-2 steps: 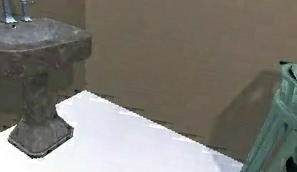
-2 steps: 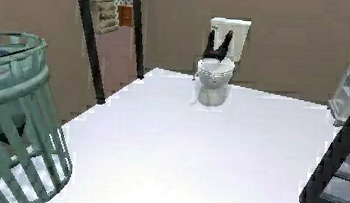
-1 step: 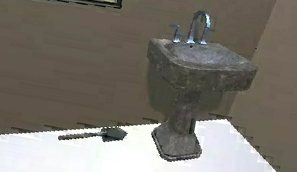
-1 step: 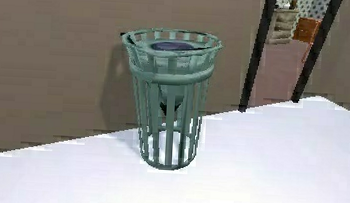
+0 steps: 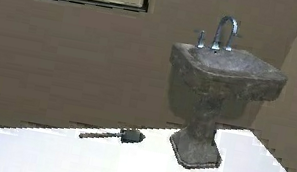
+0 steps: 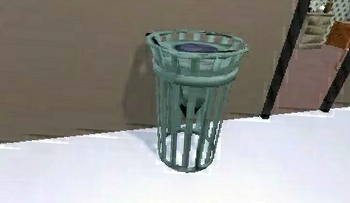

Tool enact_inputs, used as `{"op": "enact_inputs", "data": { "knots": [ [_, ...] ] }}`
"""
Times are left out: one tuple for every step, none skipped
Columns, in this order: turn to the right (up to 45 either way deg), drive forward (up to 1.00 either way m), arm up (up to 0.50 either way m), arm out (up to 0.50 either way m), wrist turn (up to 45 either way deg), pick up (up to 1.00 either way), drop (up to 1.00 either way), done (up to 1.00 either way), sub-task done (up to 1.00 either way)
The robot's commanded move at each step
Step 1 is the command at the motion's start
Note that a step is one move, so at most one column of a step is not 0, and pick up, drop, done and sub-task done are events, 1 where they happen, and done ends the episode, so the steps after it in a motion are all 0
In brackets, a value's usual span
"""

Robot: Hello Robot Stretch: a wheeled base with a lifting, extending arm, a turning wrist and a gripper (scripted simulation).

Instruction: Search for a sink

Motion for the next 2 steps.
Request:
{"op": "enact_inputs", "data": {
  "knots": [
    [0.0, 0.5, 0.0, 0.0, 0.0, 0.0, 0.0, 0.0, 0.0],
    [27.0, 0.0, 0.0, 0.0, 0.0, 0.0, 0.0, 0.0, 0.0]
  ]
}}
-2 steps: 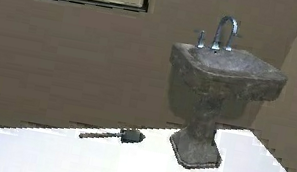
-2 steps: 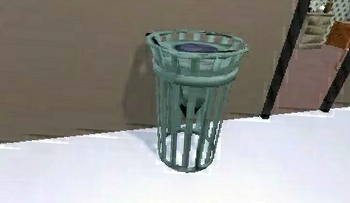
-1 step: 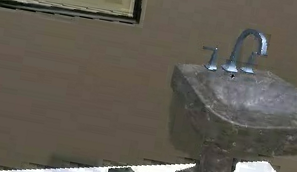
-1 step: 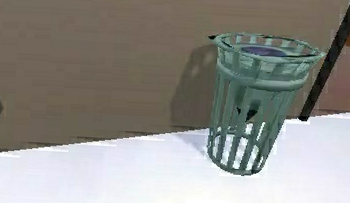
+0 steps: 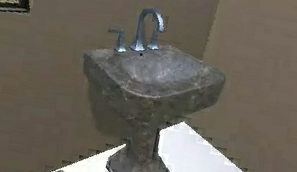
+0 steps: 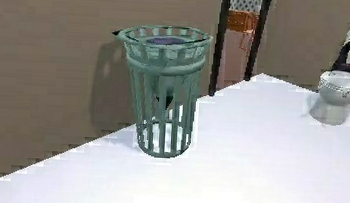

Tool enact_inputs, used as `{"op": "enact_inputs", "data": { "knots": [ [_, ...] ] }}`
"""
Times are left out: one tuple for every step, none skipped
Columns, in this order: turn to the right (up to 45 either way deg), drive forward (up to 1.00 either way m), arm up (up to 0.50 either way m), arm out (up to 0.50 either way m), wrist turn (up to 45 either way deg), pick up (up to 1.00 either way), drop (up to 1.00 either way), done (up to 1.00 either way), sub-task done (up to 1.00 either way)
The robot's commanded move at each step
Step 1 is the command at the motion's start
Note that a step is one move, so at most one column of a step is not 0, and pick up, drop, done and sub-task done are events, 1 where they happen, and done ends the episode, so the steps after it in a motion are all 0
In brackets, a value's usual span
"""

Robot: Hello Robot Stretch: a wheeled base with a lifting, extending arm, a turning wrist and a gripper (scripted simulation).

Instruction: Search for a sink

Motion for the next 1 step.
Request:
{"op": "enact_inputs", "data": {
  "knots": [
    [0.0, 0.0, 0.0, 0.0, 0.0, 0.0, 0.0, 1.0, 0.0]
  ]
}}
